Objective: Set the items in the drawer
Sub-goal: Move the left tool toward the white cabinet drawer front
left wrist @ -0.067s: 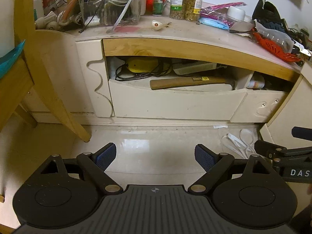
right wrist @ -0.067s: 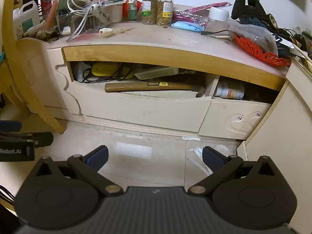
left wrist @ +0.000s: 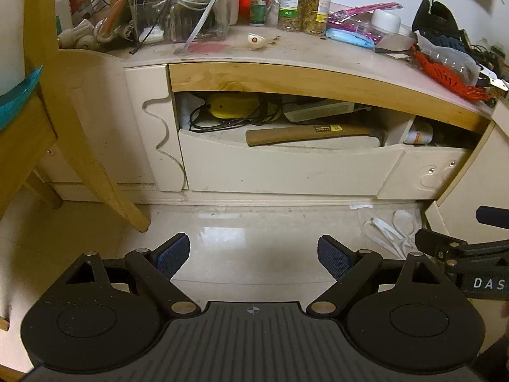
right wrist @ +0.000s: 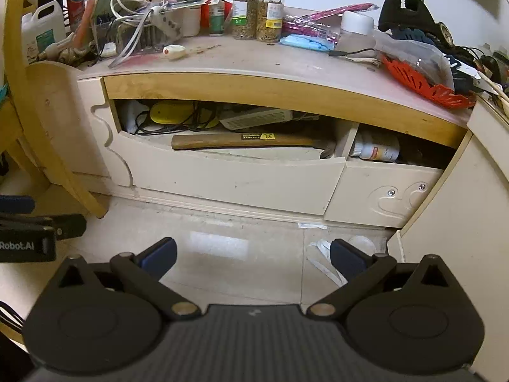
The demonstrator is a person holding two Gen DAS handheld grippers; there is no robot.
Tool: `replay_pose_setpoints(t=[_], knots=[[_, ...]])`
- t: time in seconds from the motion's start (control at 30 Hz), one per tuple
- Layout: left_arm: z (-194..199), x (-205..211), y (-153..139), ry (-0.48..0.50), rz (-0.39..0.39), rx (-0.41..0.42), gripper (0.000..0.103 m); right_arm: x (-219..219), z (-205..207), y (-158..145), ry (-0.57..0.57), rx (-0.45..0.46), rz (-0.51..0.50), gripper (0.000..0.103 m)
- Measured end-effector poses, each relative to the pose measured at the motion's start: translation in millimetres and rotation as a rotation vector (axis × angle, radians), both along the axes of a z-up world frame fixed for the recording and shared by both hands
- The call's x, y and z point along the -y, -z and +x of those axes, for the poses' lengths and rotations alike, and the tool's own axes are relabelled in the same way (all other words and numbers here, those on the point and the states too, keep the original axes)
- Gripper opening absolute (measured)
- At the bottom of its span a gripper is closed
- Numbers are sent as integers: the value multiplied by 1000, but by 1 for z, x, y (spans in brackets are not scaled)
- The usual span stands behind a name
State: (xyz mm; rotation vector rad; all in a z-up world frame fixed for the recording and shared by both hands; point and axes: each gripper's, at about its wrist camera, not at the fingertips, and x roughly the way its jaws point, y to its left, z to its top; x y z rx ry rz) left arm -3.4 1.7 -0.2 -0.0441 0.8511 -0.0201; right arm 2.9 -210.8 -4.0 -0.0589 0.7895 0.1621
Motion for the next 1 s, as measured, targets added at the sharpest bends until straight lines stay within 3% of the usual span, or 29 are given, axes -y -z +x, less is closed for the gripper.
replay_pose_setpoints(t=[1.0], knots=[[4, 2, 1, -23, 41, -9, 93, -3, 0, 5, -7, -3, -1, 103]])
